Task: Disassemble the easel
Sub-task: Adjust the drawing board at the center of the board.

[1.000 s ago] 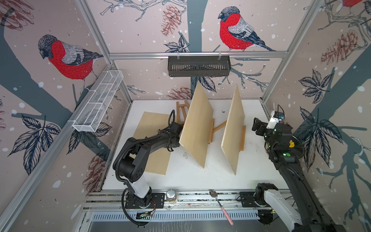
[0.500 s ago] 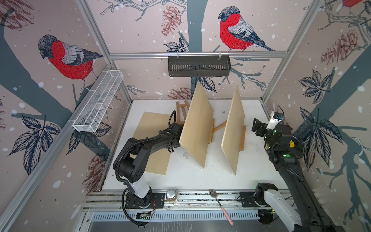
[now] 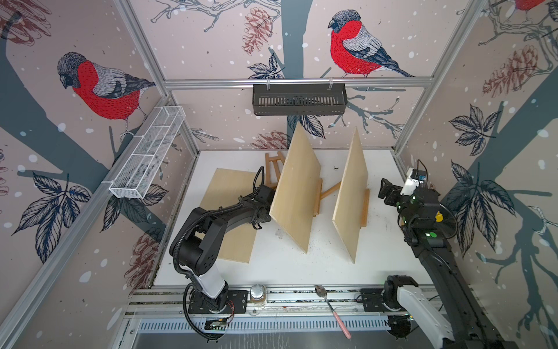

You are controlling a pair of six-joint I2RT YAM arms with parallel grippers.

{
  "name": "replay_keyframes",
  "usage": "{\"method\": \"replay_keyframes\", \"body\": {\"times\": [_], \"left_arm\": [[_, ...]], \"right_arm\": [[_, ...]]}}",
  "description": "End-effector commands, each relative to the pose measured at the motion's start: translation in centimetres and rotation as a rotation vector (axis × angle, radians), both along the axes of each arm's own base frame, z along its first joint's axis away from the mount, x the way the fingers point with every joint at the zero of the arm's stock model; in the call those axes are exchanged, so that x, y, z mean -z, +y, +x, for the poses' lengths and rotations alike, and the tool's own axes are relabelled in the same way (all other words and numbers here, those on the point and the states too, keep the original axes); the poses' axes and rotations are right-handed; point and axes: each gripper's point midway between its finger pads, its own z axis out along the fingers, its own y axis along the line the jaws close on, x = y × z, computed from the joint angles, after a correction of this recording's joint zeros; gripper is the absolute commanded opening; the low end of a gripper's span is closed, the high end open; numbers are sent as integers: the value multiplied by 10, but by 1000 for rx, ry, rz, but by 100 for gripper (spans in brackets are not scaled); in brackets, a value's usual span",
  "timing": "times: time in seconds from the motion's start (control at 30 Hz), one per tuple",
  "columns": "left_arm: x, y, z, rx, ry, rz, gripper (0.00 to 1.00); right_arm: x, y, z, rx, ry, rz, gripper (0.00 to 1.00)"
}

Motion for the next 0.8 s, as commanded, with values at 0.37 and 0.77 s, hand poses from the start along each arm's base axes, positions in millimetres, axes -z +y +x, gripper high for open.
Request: {"method": "replay_keyframes", "body": {"times": [0.37,0.77], "left_arm": [[14,24,-74,-1,257,41,29],[14,19,-81,43,264,61,41]], "right_arm": [[-6,2,0,-9,-35,12,90],[-5,1,1,-5,-33,13,90]]}}
